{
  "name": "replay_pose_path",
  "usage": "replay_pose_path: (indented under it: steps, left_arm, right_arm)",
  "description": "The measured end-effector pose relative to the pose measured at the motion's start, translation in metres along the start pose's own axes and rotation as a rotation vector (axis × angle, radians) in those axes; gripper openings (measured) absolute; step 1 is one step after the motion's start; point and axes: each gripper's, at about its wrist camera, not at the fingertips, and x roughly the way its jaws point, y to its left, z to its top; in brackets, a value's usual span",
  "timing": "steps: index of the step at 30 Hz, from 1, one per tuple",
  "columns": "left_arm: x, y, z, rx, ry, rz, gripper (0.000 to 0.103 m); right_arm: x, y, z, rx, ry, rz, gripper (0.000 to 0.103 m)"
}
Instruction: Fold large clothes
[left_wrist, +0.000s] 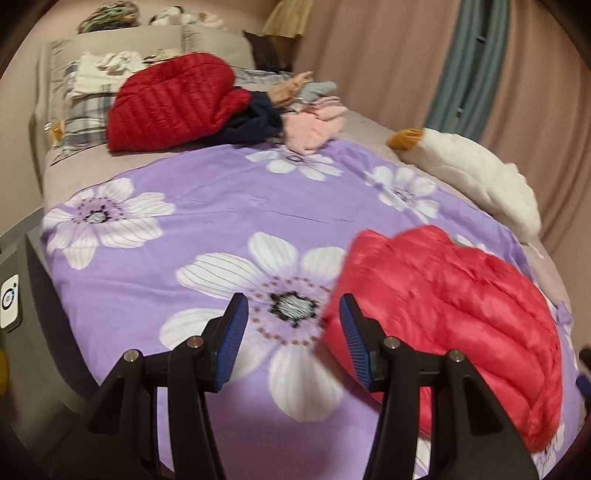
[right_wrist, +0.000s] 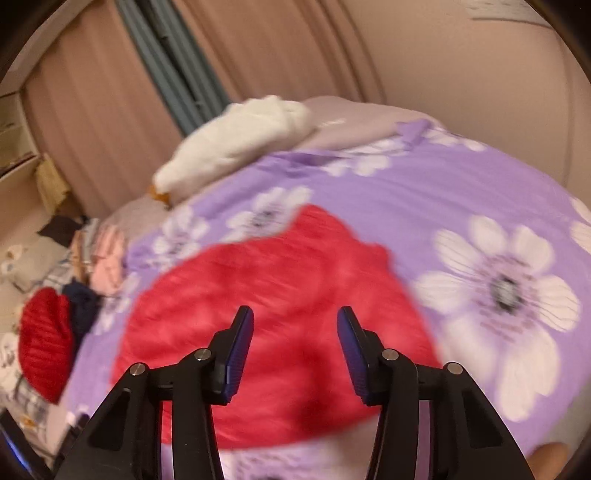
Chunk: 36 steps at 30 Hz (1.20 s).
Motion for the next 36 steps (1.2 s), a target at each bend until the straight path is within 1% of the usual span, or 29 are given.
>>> replay_pose_path:
  steps: [3, 4, 6, 7, 9, 10, 11, 13, 14, 17, 20, 25, 29, 34, 36]
  left_arm:
    - [0.008, 0.007, 0.010, -0.030, 0.009, 0.004, 0.052]
    - [0.012, 0.009, 0.013, -0.038, 0.011, 0.014, 0.052]
    - [0.015, 0.014, 0.019, -0.057, -0.006, 0.029, 0.052]
    - [0.016, 0.017, 0.021, -0.071, -0.019, 0.037, 0.052]
    - [0.020, 0.023, 0.026, -0.090, -0.034, 0.062, 0.052]
    - [0.023, 0.025, 0.029, -0.094, -0.035, 0.076, 0.052]
    - [0.027, 0.027, 0.031, -0.096, -0.034, 0.088, 0.052]
    - [0.035, 0.033, 0.035, -0.106, -0.027, 0.104, 0.052]
    - [0.038, 0.035, 0.035, -0.115, -0.024, 0.112, 0.052]
    - [0.046, 0.042, 0.038, -0.146, -0.024, 0.132, 0.052]
    - [0.054, 0.041, 0.039, -0.148, -0.019, 0.141, 0.052]
    - [0.059, 0.036, 0.037, -0.152, 0.001, 0.131, 0.052]
    - [0.057, 0.032, 0.036, -0.124, 0.001, 0.135, 0.052]
    - [0.049, 0.035, 0.036, -0.129, 0.026, 0.104, 0.052]
    - [0.045, 0.035, 0.035, -0.122, 0.034, 0.099, 0.054]
  right_arm:
    - [0.032, 0.042, 0.010, -0.053, 0.017, 0.044, 0.050]
    - [0.048, 0.056, 0.012, -0.073, 0.027, 0.044, 0.050]
    - [0.078, 0.076, 0.009, -0.108, 0.065, -0.009, 0.050]
    - [0.095, 0.084, 0.004, -0.138, 0.082, -0.064, 0.050]
    - [0.123, 0.086, -0.011, -0.181, 0.108, -0.155, 0.050]
    - [0.136, 0.085, -0.020, -0.202, 0.102, -0.187, 0.050]
    - [0.143, 0.085, -0.029, -0.235, 0.072, -0.213, 0.050]
    - [0.151, 0.085, -0.042, -0.314, 0.023, -0.253, 0.050]
    - [0.153, 0.086, -0.043, -0.322, 0.018, -0.259, 0.050]
    - [0.157, 0.079, -0.042, -0.290, 0.026, -0.240, 0.050]
    - [0.154, 0.073, -0.043, -0.268, 0.015, -0.212, 0.050]
    - [0.157, 0.074, -0.045, -0.273, 0.017, -0.216, 0.050]
    - [0.159, 0.076, -0.045, -0.274, 0.017, -0.219, 0.050]
    - [0.159, 0.078, -0.045, -0.288, 0.017, -0.234, 0.050]
    - [0.159, 0.081, -0.045, -0.298, 0.014, -0.246, 0.050]
